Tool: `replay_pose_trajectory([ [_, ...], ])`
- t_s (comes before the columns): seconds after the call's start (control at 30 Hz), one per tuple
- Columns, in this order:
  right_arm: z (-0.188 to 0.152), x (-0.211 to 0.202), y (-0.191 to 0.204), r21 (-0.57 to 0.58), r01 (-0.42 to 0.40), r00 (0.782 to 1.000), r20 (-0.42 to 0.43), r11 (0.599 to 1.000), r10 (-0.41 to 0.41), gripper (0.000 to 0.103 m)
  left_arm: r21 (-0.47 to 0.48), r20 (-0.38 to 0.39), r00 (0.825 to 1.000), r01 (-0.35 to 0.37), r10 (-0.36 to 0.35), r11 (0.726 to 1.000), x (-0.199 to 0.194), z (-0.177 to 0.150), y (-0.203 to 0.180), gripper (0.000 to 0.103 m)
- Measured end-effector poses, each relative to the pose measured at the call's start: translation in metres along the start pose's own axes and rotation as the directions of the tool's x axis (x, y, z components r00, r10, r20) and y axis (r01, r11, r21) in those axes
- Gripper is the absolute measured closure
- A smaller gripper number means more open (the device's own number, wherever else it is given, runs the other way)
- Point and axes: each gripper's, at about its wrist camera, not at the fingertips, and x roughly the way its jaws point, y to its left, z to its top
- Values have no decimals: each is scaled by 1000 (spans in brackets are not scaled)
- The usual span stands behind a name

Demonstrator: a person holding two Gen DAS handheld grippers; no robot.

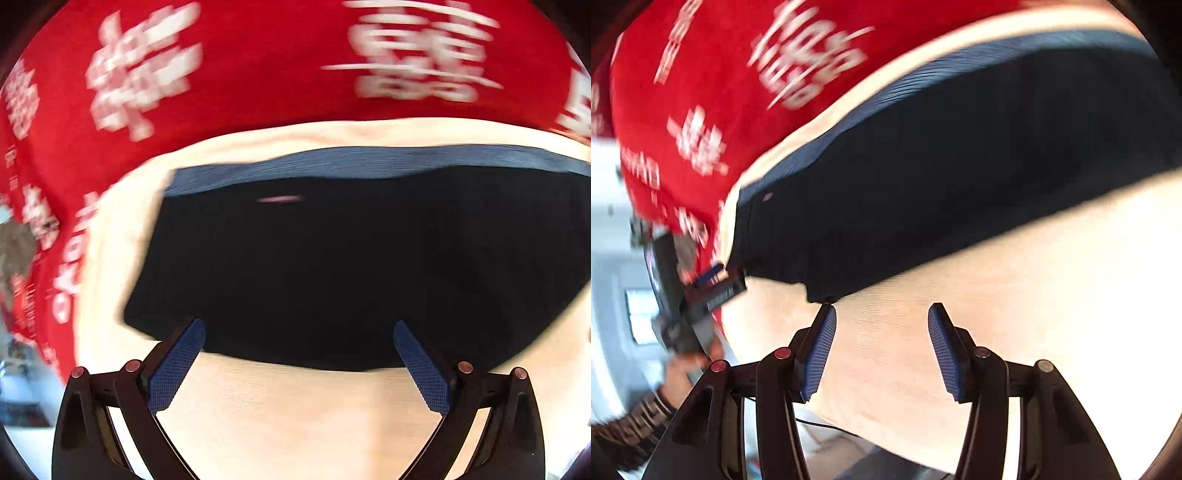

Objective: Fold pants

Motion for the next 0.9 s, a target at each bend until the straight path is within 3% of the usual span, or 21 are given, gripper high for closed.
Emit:
replay_pose_trajectory([
  [0.1, 6, -27, -48, 130, -17, 997, 72, 991, 8, 47, 24, -5, 995, 104, -104, 994, -14, 12, -70, 0],
  [0.3, 27, -82, -128, 297, -66, 969, 245, 953, -9, 47, 47, 30, 975, 219, -221, 975, -27, 50, -196, 0],
  [0.47, 49, -114, -173, 345, -118, 928, 371, 931, -20, 47, -10, 35, 971, 235, -235, 972, -24, 83, -269, 0],
  [0.53, 59, -125, -192, 361, -135, 908, 419, 923, -31, 47, -23, 34, 968, 248, -247, 968, -13, 92, -280, 0],
  [0.57, 62, -127, -197, 366, -142, 900, 434, 920, -34, 47, -8, 31, 973, 231, -231, 973, -8, 92, -294, 0],
  [0.67, 72, -130, -219, 398, -173, 887, 460, 901, -33, 47, 20, -9, 983, 182, -182, 983, 24, 88, -293, 0],
  [0.77, 79, -126, -231, 399, -232, 870, 493, 887, 5, 47, 24, 42, 983, 178, -179, 984, 22, 84, -295, 0],
  [0.9, 97, -120, -237, 363, -300, 835, 548, 882, 59, 47, 42, 39, 981, 186, -187, 982, 23, 86, -294, 0],
])
